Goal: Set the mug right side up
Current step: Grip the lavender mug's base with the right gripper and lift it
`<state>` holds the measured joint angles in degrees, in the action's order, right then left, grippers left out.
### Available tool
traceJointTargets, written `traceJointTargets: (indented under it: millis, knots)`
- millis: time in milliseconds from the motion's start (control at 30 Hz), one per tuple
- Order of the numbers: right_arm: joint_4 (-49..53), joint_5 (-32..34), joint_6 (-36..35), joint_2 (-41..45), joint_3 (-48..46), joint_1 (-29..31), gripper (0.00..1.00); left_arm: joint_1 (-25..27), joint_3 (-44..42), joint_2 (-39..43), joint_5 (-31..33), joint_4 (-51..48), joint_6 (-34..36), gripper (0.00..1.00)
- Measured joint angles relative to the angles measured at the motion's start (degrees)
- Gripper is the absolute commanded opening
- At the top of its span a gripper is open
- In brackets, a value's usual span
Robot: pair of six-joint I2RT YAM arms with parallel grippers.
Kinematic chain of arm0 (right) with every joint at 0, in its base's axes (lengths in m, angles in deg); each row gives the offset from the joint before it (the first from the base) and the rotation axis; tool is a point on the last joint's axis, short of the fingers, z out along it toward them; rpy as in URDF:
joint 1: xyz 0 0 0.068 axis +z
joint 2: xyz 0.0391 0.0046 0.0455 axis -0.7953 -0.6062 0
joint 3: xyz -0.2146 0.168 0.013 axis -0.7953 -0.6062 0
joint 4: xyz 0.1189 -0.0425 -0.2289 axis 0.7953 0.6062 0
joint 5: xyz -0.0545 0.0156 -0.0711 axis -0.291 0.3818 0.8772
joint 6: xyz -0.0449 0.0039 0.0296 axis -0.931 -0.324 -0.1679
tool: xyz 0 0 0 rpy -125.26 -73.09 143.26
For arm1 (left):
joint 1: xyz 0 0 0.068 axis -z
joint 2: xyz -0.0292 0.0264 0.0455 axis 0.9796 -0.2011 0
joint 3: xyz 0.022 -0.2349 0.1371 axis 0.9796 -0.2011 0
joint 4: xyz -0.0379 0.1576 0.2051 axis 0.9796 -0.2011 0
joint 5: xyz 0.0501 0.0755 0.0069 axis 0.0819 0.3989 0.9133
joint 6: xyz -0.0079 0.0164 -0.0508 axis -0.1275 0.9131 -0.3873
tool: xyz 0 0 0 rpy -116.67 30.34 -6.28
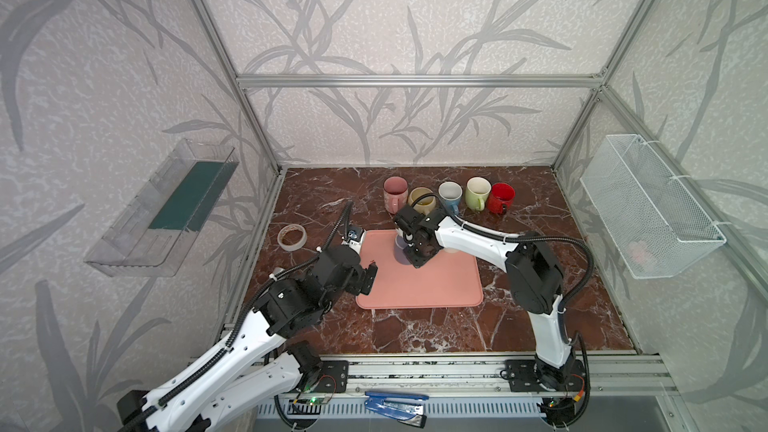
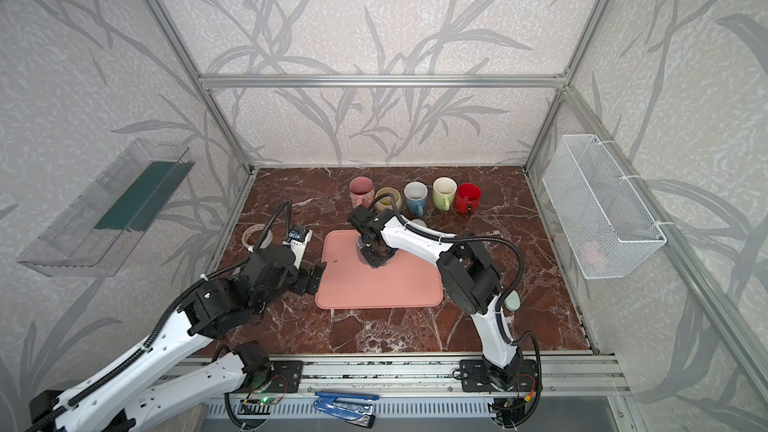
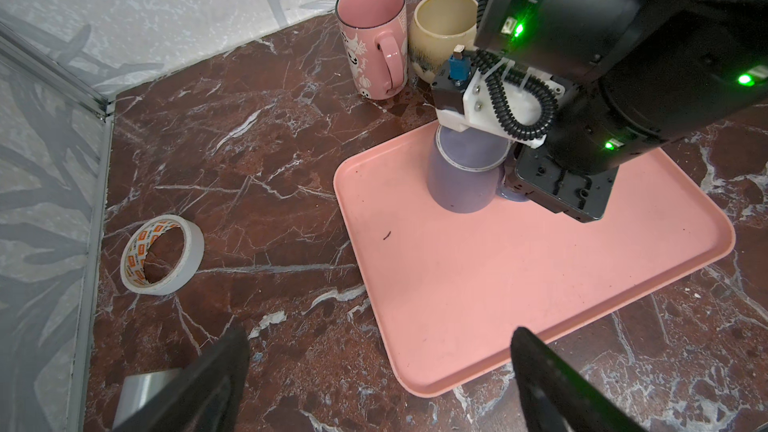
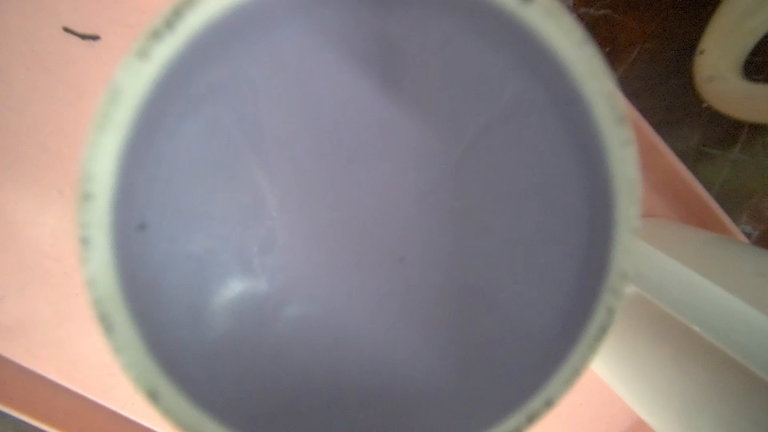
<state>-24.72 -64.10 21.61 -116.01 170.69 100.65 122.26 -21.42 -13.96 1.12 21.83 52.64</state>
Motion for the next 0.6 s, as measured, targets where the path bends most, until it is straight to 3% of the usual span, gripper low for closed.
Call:
traceJointTargets:
  millis: [600]
  knots:
    - [-3.6,-2.7,-1.2,6.2,-4.5,0.1,0.0,-4.7,0.0,0.9,-5.9,2.7,-1.2,0.95]
